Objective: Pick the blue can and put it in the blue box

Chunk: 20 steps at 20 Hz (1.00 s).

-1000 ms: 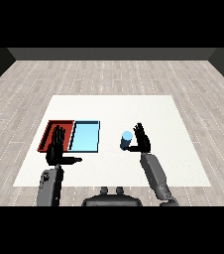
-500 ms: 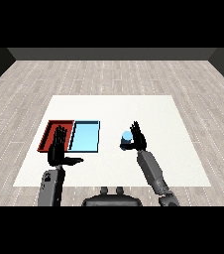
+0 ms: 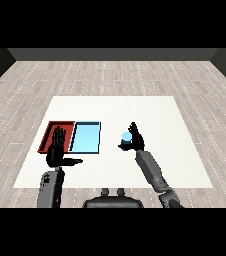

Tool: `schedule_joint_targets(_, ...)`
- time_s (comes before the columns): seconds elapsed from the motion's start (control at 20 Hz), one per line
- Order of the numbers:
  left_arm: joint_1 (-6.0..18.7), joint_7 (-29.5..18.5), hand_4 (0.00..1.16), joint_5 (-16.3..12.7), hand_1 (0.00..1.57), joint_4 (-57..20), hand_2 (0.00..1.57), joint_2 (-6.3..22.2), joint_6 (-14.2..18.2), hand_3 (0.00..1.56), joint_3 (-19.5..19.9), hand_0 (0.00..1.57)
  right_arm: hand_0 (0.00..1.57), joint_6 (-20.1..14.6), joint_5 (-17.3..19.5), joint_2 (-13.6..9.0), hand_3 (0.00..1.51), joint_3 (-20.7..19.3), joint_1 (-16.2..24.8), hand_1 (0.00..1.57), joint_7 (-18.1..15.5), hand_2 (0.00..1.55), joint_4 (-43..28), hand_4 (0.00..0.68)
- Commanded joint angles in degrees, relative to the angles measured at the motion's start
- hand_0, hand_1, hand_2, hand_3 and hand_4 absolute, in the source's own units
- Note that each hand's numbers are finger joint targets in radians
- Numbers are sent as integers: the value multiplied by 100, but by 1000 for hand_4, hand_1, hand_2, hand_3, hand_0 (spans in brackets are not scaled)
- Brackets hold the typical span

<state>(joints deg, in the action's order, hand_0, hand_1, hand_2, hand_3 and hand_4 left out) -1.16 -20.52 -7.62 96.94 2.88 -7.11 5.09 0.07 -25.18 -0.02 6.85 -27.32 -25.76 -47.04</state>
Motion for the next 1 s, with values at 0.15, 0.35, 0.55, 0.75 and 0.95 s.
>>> schedule_joint_targets(0.15, 12, -279, 0, -184, 0, -312, 0, 189, -260, 0, 261, 0, 0, 175, -365, 2, 0, 121, -729, 0, -620, 0, 1482, 0)
schedule_joint_targets(0.35, 302, 128, 0, -55, 0, -148, 0, 74, 23, 0, 93, 0, 0, -451, -87, -34, 0, -117, -503, 0, -71, 0, 797, 0)
schedule_joint_targets(0.55, 307, -143, 0, -89, 0, -521, 0, 128, -111, 0, 188, 0, 1534, -1692, 11, 1, 1452, 254, -454, 1534, -283, 1491, 784, 658)
schedule_joint_targets(0.75, 106, -96, 0, -47, 0, -220, 0, 55, -38, 0, 105, 0, 1495, -1800, 423, -57, 1432, 114, -956, 1495, 31, 1474, 1219, 616)
schedule_joint_targets(0.95, 412, -154, 0, -12, 0, -610, 0, 205, -65, 0, 245, 0, 1497, -1790, 375, -2, 1443, 186, -660, 1497, -242, 1484, 1218, 616)
